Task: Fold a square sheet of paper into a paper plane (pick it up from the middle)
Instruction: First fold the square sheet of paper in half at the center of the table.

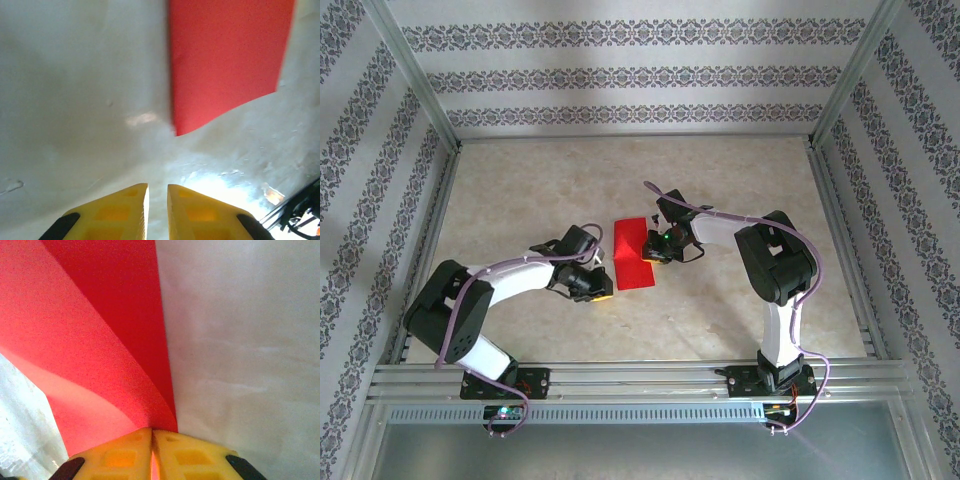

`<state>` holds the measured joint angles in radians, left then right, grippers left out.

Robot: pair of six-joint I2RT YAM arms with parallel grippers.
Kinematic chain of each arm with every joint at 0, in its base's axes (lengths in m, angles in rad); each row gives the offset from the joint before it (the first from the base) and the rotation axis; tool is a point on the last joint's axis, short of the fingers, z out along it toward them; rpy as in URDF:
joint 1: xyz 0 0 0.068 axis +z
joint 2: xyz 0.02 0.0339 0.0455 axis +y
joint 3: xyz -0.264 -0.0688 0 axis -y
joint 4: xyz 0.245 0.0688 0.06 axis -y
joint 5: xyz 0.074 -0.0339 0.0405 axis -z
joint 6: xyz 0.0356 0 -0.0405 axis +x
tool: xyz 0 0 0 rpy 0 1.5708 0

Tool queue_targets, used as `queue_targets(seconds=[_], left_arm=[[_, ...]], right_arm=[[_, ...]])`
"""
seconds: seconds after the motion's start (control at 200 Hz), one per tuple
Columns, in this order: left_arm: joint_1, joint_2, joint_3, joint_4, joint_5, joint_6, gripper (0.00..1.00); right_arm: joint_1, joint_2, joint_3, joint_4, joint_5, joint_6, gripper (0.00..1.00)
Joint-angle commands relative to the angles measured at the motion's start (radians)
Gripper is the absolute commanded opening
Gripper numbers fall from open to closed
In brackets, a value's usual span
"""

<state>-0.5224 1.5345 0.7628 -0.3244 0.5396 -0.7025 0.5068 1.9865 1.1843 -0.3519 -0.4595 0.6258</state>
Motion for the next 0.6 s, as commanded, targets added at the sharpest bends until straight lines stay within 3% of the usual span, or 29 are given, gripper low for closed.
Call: queue_targets(seconds=[0.0,0.335,0.595], left_arm=[[0.012,-0.013,0.073,0.025,-0.032,0.019,0.17],[0.039,0.271,0.296,0.195,-0.034,-0.01,0.17],[0.095,0.37,0.306,0.237,-0.017,-0.017,0.17]], right_arm=[[-0.001,0.12,-0.084,-0.179,0.25,0.01,0.15],[-0.001,0.127,-0.095,-0.173,0.247,0.008,0.15],[-0.002,0.127,-0.101,-0.174,0.246,0.002,0.15]])
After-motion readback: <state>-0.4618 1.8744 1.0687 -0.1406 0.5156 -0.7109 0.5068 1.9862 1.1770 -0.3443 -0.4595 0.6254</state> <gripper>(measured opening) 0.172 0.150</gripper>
